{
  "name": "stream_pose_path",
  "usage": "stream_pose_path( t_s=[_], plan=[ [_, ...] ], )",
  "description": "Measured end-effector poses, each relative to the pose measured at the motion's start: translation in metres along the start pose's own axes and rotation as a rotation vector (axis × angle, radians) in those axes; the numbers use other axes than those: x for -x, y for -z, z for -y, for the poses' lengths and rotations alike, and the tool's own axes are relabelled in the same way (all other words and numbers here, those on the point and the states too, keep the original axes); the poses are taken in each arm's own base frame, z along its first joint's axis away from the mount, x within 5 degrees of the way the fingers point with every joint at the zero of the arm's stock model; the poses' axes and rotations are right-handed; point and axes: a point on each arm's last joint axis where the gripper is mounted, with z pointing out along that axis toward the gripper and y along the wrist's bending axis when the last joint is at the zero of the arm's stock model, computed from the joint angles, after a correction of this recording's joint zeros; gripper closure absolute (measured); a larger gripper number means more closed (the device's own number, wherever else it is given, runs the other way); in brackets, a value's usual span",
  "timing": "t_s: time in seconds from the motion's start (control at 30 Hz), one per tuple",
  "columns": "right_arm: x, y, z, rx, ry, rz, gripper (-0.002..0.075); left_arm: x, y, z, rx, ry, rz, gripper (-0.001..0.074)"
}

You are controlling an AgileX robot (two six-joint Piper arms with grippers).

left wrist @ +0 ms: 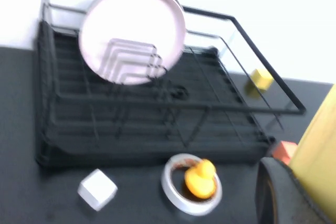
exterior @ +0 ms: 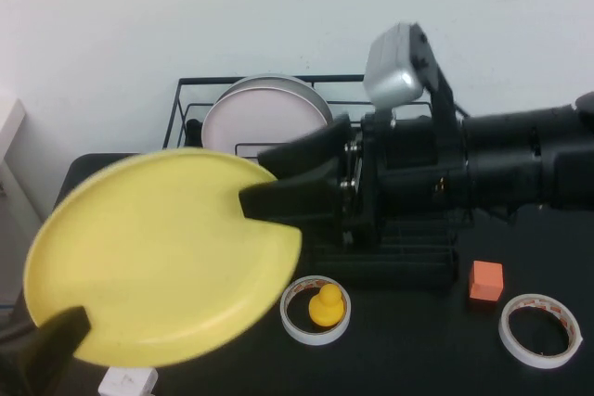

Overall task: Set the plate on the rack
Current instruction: Hand over the plate, then place the plate on the rack

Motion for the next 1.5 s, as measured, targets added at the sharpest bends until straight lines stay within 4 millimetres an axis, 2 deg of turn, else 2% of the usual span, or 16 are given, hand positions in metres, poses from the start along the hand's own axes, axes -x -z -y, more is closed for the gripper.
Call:
stream_pose_path(
  t_s=[0.17,0.27,0.37,0.47,0.57,0.63,0.7,0.83,0.93,1.03,1.13,1.3,1.5],
  plan=[
    [0.024,0.012,0.0,0.071,0.06,0.071,0.0237,0.009,0.001,-0.005,0.062,-0.029,0.084,0.0696],
    [0.042,0.031,-0.004,0.132,0.106,0.113,0.0243,0.019,0.003,-0.007,0.109,-0.091,0.156,0.0696],
    [0.052,0.052,-0.008,0.167,0.137,0.104,0.0295,0.032,0.006,-0.008,0.161,-0.168,0.227,0.0696],
    [0.047,0.065,-0.007,0.159,0.178,0.01,0.0423,0.045,0.007,-0.008,0.203,-0.234,0.273,0.0696],
    [0.032,0.07,-0.004,0.144,0.219,-0.171,0.061,0.057,0.004,-0.006,0.216,-0.327,0.268,0.0697],
    [0.016,0.073,0.0,0.134,0.259,-0.304,0.0675,0.068,-0.003,-0.005,0.217,-0.411,0.236,0.0697],
    [0.0,0.074,0.006,0.107,0.298,-0.393,0.0699,0.076,-0.011,-0.005,0.218,-0.444,0.212,0.0697],
    [-0.036,0.072,0.024,-0.049,0.351,-0.439,0.0717,0.093,-0.031,-0.006,0.209,-0.496,0.151,0.0697],
    [-0.063,0.069,0.038,-0.202,0.334,-0.392,0.0718,0.106,-0.05,-0.009,0.198,-0.532,0.104,0.0697],
    [-0.086,0.067,0.043,-0.279,0.296,-0.335,0.072,0.119,-0.07,-0.013,0.193,-0.561,0.067,0.0698],
    [-0.107,0.066,0.046,-0.316,0.282,-0.315,0.072,0.132,-0.092,-0.018,0.194,-0.607,0.032,0.0698],
    [-0.133,0.063,0.052,-0.304,0.374,-0.365,0.072,0.145,-0.136,-0.03,0.184,-0.697,-0.035,0.0698],
    [-0.156,0.05,0.066,-0.229,0.386,-0.387,0.072,0.141,-0.196,-0.032,0.143,-0.811,-0.107,0.0698]
  ],
)
